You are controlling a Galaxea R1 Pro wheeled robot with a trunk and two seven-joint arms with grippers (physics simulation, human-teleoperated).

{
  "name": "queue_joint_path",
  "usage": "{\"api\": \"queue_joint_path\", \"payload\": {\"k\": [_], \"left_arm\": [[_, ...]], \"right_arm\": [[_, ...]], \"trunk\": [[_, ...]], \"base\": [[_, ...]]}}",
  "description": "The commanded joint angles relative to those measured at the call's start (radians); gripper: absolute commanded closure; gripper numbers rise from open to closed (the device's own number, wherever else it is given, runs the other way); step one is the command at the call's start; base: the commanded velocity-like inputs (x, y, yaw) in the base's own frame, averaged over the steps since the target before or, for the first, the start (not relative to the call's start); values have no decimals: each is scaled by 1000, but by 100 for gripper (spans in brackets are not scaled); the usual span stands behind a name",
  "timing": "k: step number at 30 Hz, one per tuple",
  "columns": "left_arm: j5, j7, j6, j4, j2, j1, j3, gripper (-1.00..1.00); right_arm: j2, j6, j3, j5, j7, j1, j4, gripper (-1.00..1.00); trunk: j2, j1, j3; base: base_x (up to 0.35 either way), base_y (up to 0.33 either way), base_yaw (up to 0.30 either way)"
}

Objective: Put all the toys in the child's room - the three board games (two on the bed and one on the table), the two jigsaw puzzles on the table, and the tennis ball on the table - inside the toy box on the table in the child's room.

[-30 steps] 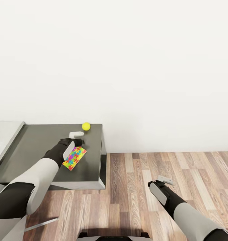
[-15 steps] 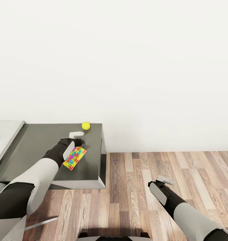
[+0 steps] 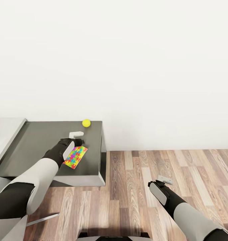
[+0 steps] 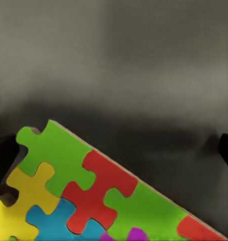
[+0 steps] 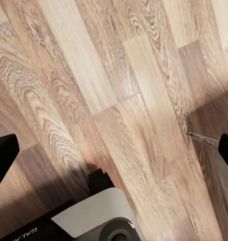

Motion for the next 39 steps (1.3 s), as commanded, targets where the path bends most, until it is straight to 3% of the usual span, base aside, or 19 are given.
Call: {"api": "queue_joint_path", "payload": {"k": [1, 21, 39], "left_arm": [[16, 8, 4, 9, 1, 0, -9, -100], [16, 8, 3, 9, 0, 0, -9, -100], [16, 8, 3, 9, 0, 0, -8, -100]], "right_arm": [[-2, 7, 8, -4, -7, -1, -2, -100], [-2, 7, 8, -5, -7, -1, -2, -100], [-2, 7, 8, -5, -7, -1, -2, -100]], "trunk": [[-1, 0, -2], [-1, 0, -2], [-1, 0, -2]], "base": [[-229, 0, 0], [-130, 0, 0], [-10, 0, 0]]}}
